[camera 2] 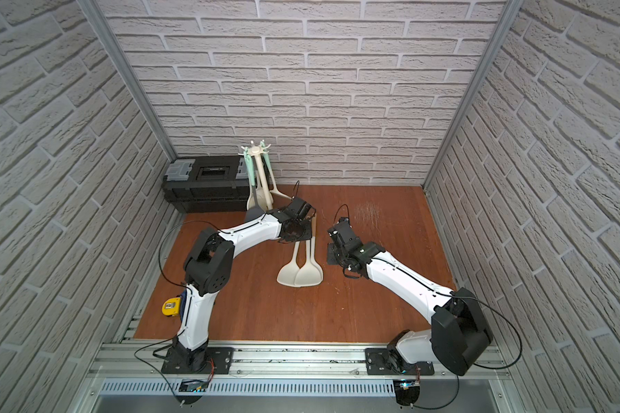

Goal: Take the spatula off the kitchen utensil rack
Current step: Pick up the spatula from the center of the board.

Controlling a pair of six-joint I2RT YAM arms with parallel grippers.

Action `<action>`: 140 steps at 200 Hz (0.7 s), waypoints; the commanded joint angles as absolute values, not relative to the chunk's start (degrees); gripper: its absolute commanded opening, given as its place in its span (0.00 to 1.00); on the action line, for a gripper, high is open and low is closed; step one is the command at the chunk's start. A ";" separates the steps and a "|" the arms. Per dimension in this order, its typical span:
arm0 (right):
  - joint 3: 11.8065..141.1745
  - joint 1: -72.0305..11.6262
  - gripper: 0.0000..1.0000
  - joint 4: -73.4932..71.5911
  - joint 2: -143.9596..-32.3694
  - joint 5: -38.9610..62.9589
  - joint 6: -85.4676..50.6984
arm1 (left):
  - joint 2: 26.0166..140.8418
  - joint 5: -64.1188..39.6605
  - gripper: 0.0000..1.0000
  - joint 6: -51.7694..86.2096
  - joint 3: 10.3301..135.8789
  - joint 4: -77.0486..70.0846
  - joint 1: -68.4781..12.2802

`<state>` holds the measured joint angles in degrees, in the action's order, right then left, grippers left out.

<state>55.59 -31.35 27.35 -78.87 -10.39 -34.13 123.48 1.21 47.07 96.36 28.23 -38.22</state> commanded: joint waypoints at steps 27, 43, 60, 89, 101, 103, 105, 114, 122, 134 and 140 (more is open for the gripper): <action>57.39 -30.64 0.03 25.82 -83.30 -6.52 -34.58 | 126.44 -1.26 0.38 47.97 98.59 26.52 -37.12; 57.30 -30.60 0.03 25.33 -84.15 -5.90 -34.78 | 126.98 -1.69 0.39 48.11 98.95 26.46 -37.09; 57.22 -30.59 0.03 24.81 -84.59 -5.64 -34.89 | 127.67 -2.16 0.39 48.20 99.30 26.52 -37.09; 57.22 -30.50 0.03 24.52 -85.03 -5.49 -34.73 | 128.54 -2.38 0.37 48.50 99.60 26.54 -37.09; 57.21 -30.50 0.03 24.48 -85.21 -5.45 -34.64 | 128.80 -2.39 0.36 48.55 99.62 26.48 -37.18; 57.22 -30.50 0.03 24.44 -85.24 -5.45 -34.76 | 128.77 -2.42 0.35 48.63 99.66 26.46 -37.18; 57.17 -30.50 0.03 24.44 -85.25 -5.45 -34.66 | 128.76 -2.43 0.35 48.66 99.69 26.46 -37.13; 57.22 -30.48 0.03 24.43 -85.40 -5.32 -34.54 | 128.90 -2.38 0.33 48.82 99.68 26.30 -37.18; 57.24 -30.50 0.03 24.43 -85.51 -5.19 -34.50 | 129.08 -2.40 0.33 48.93 99.80 26.28 -37.26; 57.22 -30.41 0.03 24.43 -85.59 -5.10 -34.35 | 129.41 -2.37 0.31 48.95 100.35 26.36 -37.38; 57.22 -30.41 0.03 24.43 -85.61 -5.02 -34.28 | 129.61 -2.39 0.31 48.91 100.69 26.52 -37.44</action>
